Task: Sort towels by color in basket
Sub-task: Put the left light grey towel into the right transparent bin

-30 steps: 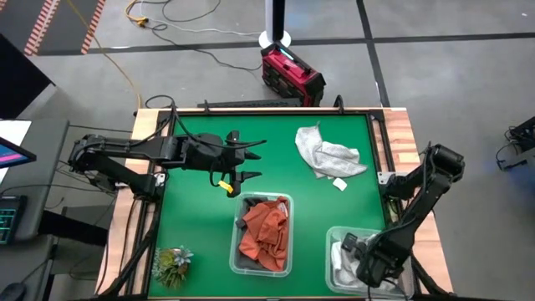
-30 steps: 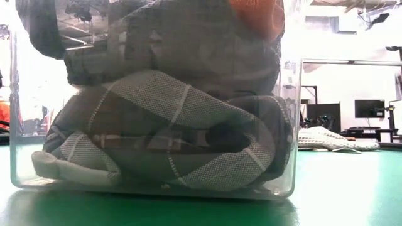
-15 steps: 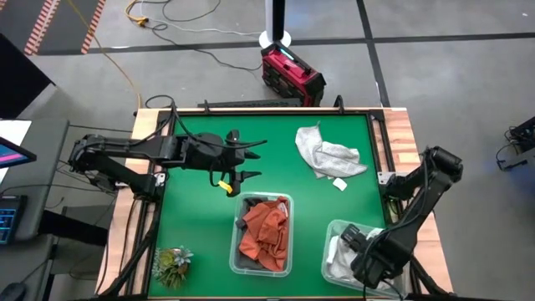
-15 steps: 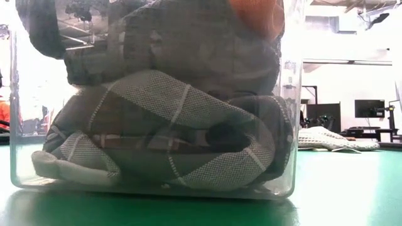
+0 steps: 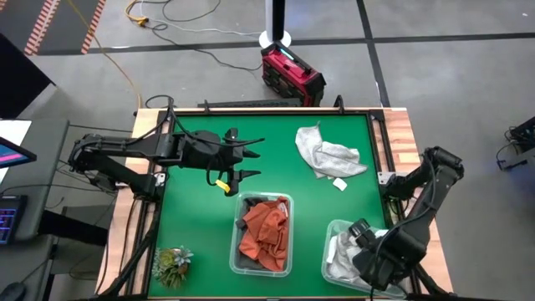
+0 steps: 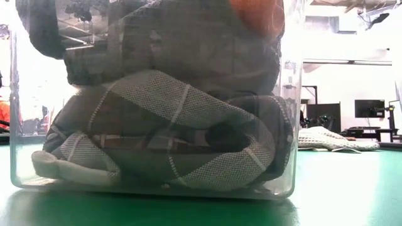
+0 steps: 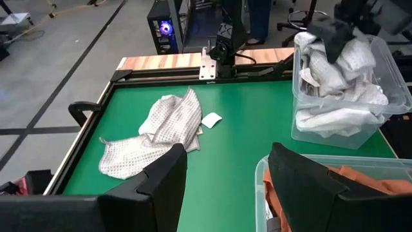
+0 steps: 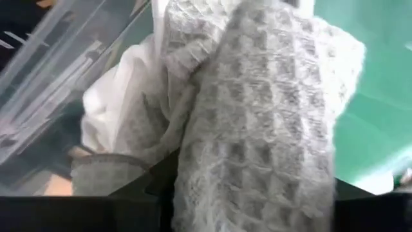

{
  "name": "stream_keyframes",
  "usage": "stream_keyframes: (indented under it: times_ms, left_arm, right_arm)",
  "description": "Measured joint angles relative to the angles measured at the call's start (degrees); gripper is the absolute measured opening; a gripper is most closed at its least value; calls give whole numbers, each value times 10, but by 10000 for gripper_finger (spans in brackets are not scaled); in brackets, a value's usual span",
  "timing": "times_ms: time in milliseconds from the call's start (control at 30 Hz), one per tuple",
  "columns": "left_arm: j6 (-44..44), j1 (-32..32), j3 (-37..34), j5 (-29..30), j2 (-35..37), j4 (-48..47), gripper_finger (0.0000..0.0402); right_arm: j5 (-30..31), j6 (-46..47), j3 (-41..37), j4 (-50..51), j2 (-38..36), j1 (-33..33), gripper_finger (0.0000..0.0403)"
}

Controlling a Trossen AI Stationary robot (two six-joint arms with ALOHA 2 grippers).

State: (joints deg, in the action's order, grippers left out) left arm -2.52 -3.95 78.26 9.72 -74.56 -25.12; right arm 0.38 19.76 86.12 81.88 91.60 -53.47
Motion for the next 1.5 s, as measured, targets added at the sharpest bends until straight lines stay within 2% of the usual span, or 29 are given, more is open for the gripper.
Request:
stream_keyframes:
  times_ms: [200,467,633,733,867,1067,1133,1300,1500]
  left_arm:
    - [1,0,0,0,0,0,208]
    - [0,0,0,0,0,-8,208]
    - [2,0,0,0,0,-12,208]
    - [3,0,0,0,0,-12,208]
    - [6,0,0,0,0,-12,208]
    - [7,0,0,0,0,-14,208]
    - [8,-1,0,0,0,-15,208]
    - [7,-5,0,0,0,-14,208]
    - [1,-5,0,-1,0,-13,208]
  right_arm:
    - [0,43,79,84,-1,0,216]
    - [0,53,144,81,-11,0,216]
    - [28,57,143,67,-13,-5,209]
    - [29,54,109,32,-13,-7,202]
    - [26,52,17,-41,-13,-10,191]
    - [-5,9,-164,-285,-12,-17,172]
    - [-17,10,-204,-325,-12,-16,164]
    - [-31,18,-185,-245,-12,-6,147]
    - [-35,40,-56,-130,-12,8,137]
